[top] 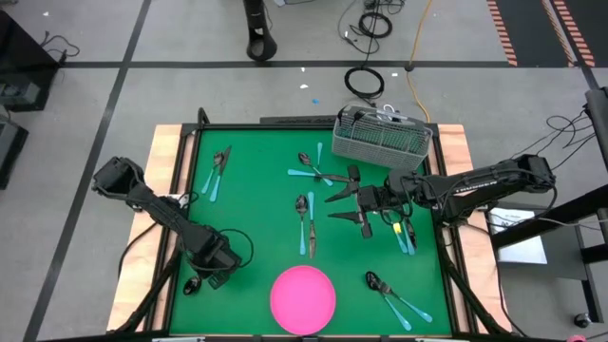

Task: Sort silverware
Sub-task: Put the blue fork into the utensil holder

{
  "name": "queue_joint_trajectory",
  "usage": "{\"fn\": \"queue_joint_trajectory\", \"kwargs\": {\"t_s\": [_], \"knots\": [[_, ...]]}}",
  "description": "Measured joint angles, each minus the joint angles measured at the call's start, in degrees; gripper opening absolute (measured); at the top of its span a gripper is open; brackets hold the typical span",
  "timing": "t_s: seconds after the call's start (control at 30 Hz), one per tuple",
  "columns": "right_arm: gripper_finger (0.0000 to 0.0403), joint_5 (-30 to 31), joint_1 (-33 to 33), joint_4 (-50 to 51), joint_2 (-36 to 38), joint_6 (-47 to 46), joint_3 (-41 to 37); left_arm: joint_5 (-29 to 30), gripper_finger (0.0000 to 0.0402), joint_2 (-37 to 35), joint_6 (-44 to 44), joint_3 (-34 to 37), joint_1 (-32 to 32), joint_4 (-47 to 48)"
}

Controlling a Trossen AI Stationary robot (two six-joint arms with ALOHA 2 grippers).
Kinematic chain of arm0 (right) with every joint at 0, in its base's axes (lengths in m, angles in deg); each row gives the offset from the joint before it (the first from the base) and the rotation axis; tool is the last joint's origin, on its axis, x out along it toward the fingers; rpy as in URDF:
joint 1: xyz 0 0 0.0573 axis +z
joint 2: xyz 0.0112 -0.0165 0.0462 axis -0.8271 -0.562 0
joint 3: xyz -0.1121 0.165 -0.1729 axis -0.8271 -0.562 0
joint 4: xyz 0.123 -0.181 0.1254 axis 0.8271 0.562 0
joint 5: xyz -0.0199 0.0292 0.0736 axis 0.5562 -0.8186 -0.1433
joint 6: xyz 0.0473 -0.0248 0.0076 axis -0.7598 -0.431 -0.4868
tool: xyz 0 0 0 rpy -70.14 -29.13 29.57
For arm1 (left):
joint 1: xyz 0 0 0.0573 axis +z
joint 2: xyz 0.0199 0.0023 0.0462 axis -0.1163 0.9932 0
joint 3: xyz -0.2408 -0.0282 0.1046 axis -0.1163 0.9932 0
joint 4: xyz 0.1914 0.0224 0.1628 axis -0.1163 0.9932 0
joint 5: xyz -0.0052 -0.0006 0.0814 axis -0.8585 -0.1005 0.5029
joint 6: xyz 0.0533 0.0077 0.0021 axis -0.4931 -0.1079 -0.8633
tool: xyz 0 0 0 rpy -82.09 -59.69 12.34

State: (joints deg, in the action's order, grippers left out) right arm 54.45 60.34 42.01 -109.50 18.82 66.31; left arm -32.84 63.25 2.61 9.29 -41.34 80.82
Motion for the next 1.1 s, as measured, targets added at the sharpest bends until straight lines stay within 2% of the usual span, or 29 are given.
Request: {"fn": "queue_joint_trajectory", "kwargs": {"t_s": [0.33, 0.57, 1.1], "knots": [[0.016, 0.0, 0.02, 0.0, 0.02, 0.0, 0.02, -1.14, 0.0063, 2.02, -2.67, -0.01, -0.12, 0.48], [0.016, -0.02, 0.0, 0.0, 0.02, 0.0, 0.02, -1.33, 0.0063, 2.08, -2.71, 0.02, -0.74, 6.43], [0.016, -0.01, 0.02, -0.04, 0.02, 0.0, 0.02, 1.53, 0.0063, 1.49, -2.09, -2.76, -0.67, 4.23]]}}
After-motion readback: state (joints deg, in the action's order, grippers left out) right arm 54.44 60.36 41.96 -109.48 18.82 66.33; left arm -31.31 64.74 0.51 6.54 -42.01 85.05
